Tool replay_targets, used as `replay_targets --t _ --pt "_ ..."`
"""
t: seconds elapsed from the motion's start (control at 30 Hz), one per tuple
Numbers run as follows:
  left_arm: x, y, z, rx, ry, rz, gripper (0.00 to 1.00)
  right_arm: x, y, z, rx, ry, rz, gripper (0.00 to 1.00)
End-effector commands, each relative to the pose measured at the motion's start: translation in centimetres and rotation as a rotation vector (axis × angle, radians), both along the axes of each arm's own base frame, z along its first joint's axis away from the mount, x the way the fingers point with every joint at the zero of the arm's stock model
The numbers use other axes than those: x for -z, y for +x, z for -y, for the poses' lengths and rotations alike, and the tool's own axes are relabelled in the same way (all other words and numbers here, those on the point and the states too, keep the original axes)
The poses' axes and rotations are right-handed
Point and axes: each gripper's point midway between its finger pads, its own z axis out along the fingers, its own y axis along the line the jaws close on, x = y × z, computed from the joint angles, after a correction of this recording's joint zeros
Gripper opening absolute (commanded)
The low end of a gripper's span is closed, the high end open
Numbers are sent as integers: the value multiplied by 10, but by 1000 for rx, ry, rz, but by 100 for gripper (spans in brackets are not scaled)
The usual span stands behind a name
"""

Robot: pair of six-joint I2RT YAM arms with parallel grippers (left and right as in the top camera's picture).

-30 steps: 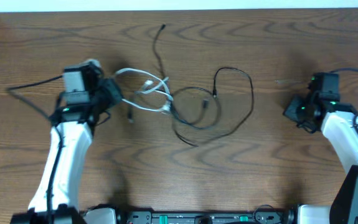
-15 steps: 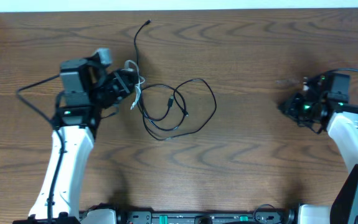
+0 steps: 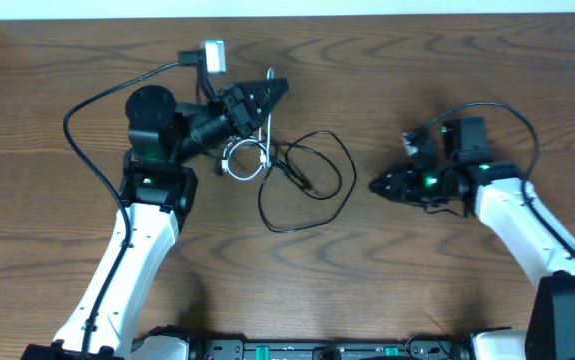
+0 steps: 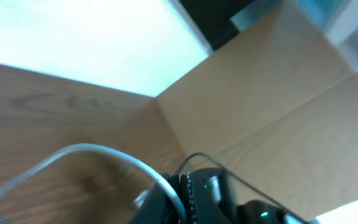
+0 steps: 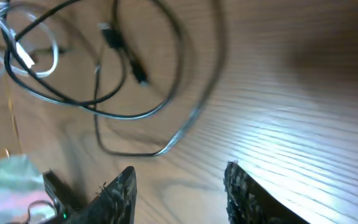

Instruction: Untangle cables

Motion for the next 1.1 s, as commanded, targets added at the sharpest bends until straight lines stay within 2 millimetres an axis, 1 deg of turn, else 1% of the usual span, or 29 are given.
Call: replay_targets --t 0.0,0.13,0.23,0.3,0.37,0.43,0.5,0.57,0.63,0.7,0.77,0.8,0.9,1.07 --pt "-14 -9 4 48 -69 -51 8 -8 1 -18 -60 25 49 46" --pt "-13 -15 7 91 -67 -56 8 -13 2 -30 -97 35 92 47" --pt "-15 -16 8 97 -95 -95 8 -17 3 -40 -125 47 125 47" --pt "-22 -18 10 109 -100 -54 8 -24 4 -52 -182 73 188 47" --pt "-21 -16 9 95 -75 -19 8 -30 6 -60 -224 87 250 48" --pt "-9 -13 9 82 -26 -7 8 -36 10 -67 -251 96 306 52" --pt "10 -8 7 52 11 -65 8 -43 9 -76 -314 110 380 56" --pt "33 -2 5 5 54 -141 8 -52 4 -88 -402 147 458 62" --pt "45 0 9 -6 79 -173 8 -61 -5 -100 -479 201 511 70" --pt "45 -2 15 7 79 -167 8 -68 -12 -109 -522 243 536 75" --pt "46 0 21 -26 74 -185 8 -80 -18 -121 -573 300 582 79" --pt "47 2 23 -40 73 -191 8 -83 -19 -124 -581 308 599 79" --pt "48 3 32 -78 86 -187 8 -91 -20 -133 -603 326 647 81" --pt "50 1 48 -118 104 -179 7 -102 -18 -141 -613 346 708 82"
